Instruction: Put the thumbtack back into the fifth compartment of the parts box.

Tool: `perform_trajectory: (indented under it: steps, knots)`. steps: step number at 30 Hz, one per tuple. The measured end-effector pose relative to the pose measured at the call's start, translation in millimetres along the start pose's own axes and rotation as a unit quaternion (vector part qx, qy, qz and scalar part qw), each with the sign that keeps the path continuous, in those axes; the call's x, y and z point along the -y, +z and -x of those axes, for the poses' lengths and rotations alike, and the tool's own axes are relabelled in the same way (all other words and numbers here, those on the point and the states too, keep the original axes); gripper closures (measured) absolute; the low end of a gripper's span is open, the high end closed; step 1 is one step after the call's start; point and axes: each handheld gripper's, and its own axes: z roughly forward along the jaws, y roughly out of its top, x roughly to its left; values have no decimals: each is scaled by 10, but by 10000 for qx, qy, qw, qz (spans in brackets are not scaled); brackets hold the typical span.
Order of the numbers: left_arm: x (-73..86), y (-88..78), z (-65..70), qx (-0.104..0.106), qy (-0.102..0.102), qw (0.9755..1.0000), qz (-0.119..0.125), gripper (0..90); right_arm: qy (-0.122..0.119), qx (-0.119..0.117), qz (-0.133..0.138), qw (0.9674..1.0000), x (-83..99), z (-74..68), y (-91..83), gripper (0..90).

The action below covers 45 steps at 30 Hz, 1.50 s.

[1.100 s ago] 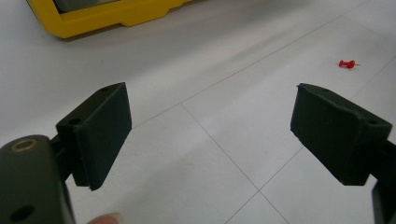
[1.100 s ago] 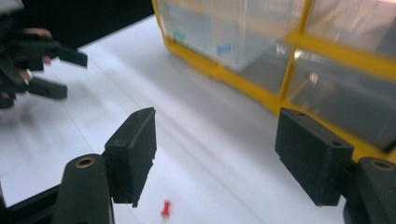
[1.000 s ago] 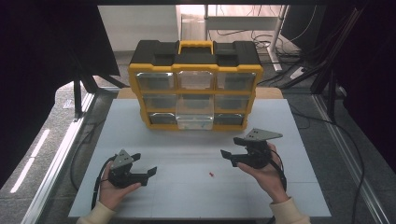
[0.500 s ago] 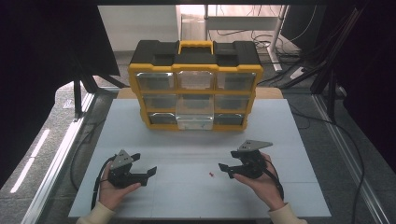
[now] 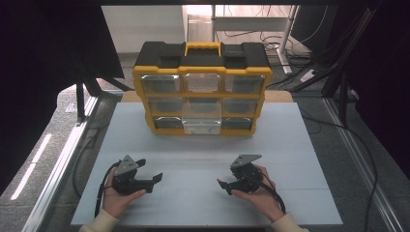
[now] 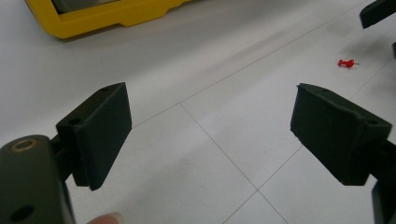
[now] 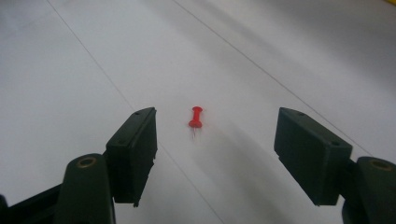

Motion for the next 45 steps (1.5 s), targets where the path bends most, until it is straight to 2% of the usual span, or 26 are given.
perform_trajectory:
  steps: [6,11,16,21,30,33,37,45]
  knots:
    - [-1,6,6,6,-3,10000,-4,127,-18,47,-109,9999,-20,-23,114,329]
    - [0,8,2,6,-4,10000,-8,128,-148,133,-189,9996,-56,-59,193,363]
    - [0,11,6,10,6,10000,-11,128,-278,203,-278,9990,-95,-101,273,421]
    - [1,6,-2,9,4,10000,-14,128,-328,282,-394,9983,-108,-132,304,519]
    - [1,9,4,7,7,10000,-14,129,-185,205,-416,9988,-110,-114,293,743]
    - [1,11,5,6,10,10000,-18,129,-225,175,-430,9987,-111,-125,294,811]
    - [2,10,6,5,13,10000,-20,129,-247,190,-470,9984,-120,-139,295,827]
    - [4,8,-2,3,18,10000,-24,129,-12,51,-316,9995,-116,-89,265,832]
